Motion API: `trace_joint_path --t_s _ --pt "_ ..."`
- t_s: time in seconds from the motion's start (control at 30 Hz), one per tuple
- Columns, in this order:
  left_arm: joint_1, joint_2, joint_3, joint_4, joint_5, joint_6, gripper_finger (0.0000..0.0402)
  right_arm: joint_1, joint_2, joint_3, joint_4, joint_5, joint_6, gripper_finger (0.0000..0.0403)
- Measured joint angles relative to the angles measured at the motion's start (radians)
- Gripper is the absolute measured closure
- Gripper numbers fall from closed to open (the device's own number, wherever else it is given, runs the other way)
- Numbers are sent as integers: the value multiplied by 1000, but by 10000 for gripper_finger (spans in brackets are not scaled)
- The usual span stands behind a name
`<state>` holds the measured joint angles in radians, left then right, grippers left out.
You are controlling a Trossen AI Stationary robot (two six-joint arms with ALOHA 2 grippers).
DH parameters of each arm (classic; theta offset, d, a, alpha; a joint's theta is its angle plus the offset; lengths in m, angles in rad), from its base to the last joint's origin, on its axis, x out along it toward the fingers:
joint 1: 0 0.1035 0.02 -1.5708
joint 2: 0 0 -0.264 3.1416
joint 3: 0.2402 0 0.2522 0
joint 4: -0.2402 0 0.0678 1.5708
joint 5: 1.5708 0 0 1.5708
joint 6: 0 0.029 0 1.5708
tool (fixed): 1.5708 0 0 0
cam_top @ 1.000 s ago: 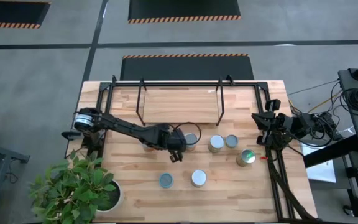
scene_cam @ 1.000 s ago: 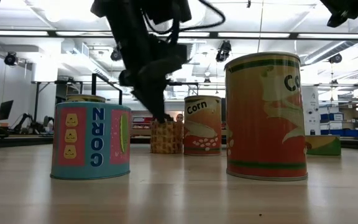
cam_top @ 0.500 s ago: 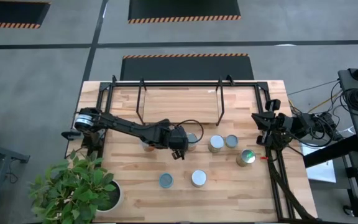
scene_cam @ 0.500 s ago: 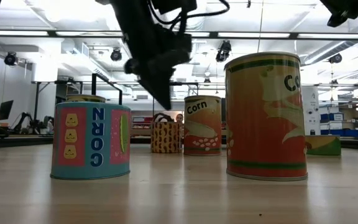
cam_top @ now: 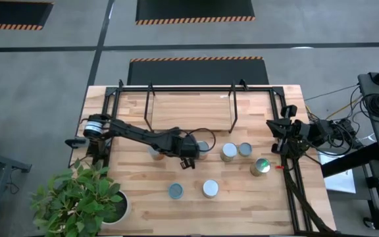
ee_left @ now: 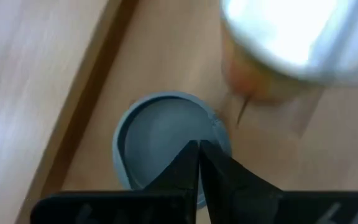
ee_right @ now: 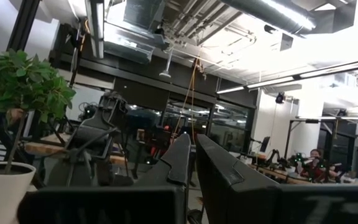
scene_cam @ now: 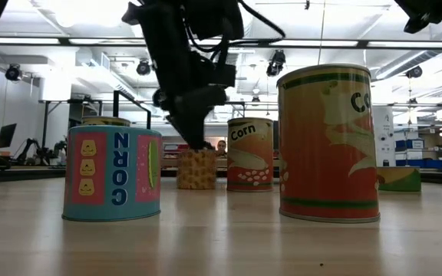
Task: Pick and place cans onto a shelf
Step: Put the small yellow canned bean on the shelf
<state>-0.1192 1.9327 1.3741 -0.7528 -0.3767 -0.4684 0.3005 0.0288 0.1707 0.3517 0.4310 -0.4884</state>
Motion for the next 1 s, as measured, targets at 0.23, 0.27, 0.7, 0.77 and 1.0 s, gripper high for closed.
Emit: trace_joint_path --t_s 0.23,0.27,0.7,0.77,1.0 --pt "-5 -5 89 -198 5 56 401 0 0 0 -1 0 -1 385" --pt "-5 -5 98 -199 6 72 401 0 0 0 -1 0 0 385" --pt "-14 -7 55 -116 68 206 401 0 0 0 0 0 -1 385" --pt "-16 -7 54 -136 73 199 401 0 0 0 0 0 -2 385" --pt "-15 -16 108 -292 77 188 401 0 0 0 0 0 -2 385"
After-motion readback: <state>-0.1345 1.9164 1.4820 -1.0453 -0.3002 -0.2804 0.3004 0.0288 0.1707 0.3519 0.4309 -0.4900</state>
